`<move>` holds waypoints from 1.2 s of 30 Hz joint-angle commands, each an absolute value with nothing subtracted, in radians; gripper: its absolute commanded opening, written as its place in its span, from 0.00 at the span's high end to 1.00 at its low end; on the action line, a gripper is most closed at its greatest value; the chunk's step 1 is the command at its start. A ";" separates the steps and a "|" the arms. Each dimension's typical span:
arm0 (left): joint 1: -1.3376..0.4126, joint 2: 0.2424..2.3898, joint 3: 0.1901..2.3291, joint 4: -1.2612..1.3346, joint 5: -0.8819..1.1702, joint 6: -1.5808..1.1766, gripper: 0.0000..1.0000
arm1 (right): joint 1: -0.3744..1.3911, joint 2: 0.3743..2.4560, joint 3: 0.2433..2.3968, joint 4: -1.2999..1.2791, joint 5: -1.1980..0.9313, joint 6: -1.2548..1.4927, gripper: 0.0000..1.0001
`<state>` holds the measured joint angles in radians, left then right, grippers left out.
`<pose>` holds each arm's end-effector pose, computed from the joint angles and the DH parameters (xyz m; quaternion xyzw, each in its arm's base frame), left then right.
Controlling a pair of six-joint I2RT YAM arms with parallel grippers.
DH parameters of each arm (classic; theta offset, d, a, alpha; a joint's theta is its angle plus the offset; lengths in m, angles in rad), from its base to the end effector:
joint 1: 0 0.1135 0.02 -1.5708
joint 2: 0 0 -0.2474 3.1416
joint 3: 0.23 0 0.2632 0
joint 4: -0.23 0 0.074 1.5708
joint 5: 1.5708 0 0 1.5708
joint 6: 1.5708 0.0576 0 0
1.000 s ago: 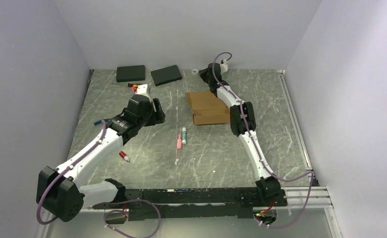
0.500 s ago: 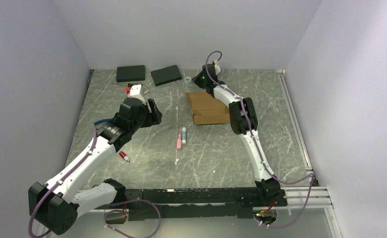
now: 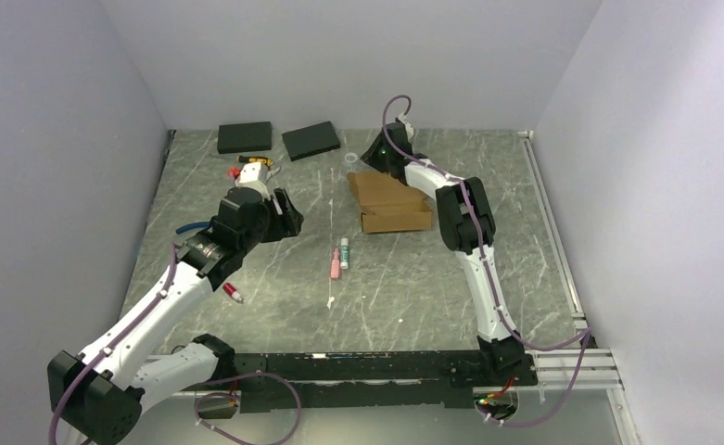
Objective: Fold the paper box
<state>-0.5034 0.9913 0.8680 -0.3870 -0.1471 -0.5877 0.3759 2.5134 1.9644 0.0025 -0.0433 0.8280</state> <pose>0.2323 -0.1183 0.2846 -0.0734 0.8580 -0.2075 0.4641 0.5409 0.2161 0.1080 0.1850 0.8517 0.2930 0.3931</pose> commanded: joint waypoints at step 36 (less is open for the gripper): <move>-0.500 0.895 0.852 -0.412 -0.145 -0.591 0.29 | 0.416 2.706 2.361 -0.300 -0.061 0.622 0.66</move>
<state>-0.5034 0.9279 0.8509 -0.4068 -0.1432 -0.5877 0.4080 2.6801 2.3199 -0.2287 -0.0605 0.6163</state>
